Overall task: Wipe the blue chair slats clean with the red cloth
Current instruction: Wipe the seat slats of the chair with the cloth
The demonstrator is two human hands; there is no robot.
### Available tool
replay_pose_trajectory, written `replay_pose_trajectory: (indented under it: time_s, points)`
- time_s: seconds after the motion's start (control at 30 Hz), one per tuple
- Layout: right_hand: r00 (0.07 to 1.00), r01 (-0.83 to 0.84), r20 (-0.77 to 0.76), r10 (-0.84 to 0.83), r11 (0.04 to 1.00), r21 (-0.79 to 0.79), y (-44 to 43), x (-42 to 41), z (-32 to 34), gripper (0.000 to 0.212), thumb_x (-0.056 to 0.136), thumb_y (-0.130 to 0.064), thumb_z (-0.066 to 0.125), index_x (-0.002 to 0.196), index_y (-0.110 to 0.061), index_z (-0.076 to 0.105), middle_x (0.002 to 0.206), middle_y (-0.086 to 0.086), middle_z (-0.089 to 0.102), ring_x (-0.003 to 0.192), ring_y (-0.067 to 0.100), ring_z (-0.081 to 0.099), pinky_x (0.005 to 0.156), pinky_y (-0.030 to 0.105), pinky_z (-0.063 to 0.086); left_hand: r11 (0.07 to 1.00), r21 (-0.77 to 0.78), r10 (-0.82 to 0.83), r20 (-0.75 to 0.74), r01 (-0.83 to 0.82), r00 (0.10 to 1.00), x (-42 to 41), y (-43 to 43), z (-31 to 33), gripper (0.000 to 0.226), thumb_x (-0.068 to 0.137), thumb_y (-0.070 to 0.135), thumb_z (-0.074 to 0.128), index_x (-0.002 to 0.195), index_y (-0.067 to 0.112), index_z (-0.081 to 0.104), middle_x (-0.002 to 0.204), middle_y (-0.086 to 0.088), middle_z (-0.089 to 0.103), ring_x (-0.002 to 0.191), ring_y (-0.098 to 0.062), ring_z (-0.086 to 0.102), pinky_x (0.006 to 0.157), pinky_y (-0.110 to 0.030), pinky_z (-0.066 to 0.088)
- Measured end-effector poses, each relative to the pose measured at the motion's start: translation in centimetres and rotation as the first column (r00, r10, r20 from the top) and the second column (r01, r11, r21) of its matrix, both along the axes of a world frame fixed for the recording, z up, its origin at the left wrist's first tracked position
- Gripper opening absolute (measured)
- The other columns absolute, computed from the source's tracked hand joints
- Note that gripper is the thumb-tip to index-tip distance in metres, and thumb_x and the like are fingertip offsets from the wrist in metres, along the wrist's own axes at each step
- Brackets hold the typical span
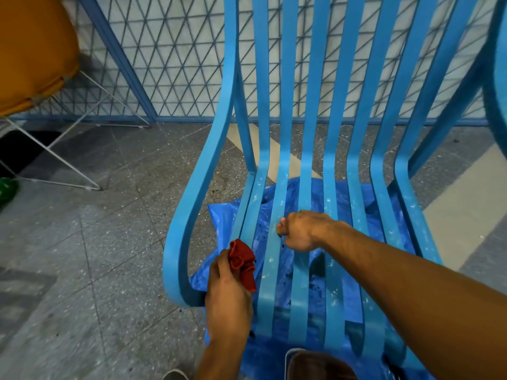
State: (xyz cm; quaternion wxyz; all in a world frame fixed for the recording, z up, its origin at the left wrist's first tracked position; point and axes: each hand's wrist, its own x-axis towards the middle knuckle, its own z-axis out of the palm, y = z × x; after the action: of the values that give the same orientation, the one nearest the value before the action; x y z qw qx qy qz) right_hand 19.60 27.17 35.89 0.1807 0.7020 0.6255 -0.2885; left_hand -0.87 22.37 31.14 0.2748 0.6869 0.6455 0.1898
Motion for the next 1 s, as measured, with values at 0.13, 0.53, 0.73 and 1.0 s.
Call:
replay_pose_trajectory:
  time_s: [0.13, 0.53, 0.73, 1.0]
  points:
    - [0.999, 0.046, -0.025, -0.046, 0.999, -0.003, 0.1, 0.1, 0.7, 0.047, 0.096, -0.037, 0.040, 0.140, -0.027, 0.052, 0.139, 0.002, 0.055, 0.121, 0.026, 0.054, 0.104, 0.045, 0.046, 0.999, 0.033, -0.010, -0.048, 0.012, 0.999, -0.5, -0.8, 0.0, 0.052, 0.094, 0.026, 0.046, 0.144, 0.014, 0.042, 0.143, -0.014, 0.048, 0.125, -0.038, 0.052, 0.095, -0.049, 0.048]
    - [0.990, 0.142, -0.013, -0.143, 0.953, 0.267, 1.1, 0.4, 0.3, 0.044, 0.088, -0.039, 0.047, 0.125, -0.023, 0.063, 0.133, 0.003, 0.062, 0.112, 0.026, 0.062, 0.097, 0.040, 0.051, 0.996, 0.072, -0.039, -0.108, 0.047, 0.993, 2.2, 3.6, -0.9, 0.055, 0.087, 0.007, 0.062, 0.139, 0.020, 0.049, 0.138, -0.005, 0.051, 0.120, -0.029, 0.054, 0.095, -0.042, 0.049]
    - [0.993, 0.113, -0.048, -0.107, 0.983, 0.143, 3.1, 1.0, 0.2, 0.025, 0.082, -0.029, 0.044, 0.094, -0.013, 0.058, 0.100, 0.005, 0.062, 0.089, 0.025, 0.059, 0.075, 0.036, 0.049, 0.995, 0.084, -0.039, -0.141, 0.051, 0.989, 3.9, 6.4, -0.8, 0.052, 0.089, 0.011, 0.060, 0.139, 0.018, 0.049, 0.131, -0.009, 0.056, 0.112, -0.035, 0.060, 0.091, -0.045, 0.047]
    - [1.000, 0.016, -0.018, -0.014, 0.992, 0.123, 4.0, 1.9, -0.3, 0.052, 0.072, -0.039, 0.035, 0.112, -0.018, 0.063, 0.115, 0.007, 0.062, 0.093, 0.025, 0.054, 0.075, 0.035, 0.044, 0.998, 0.028, 0.049, 0.016, -0.050, 0.999, 9.0, 13.0, -1.3, 0.035, 0.089, 0.010, 0.056, 0.123, 0.018, 0.059, 0.113, -0.013, 0.066, 0.102, -0.039, 0.064, 0.087, -0.047, 0.051]
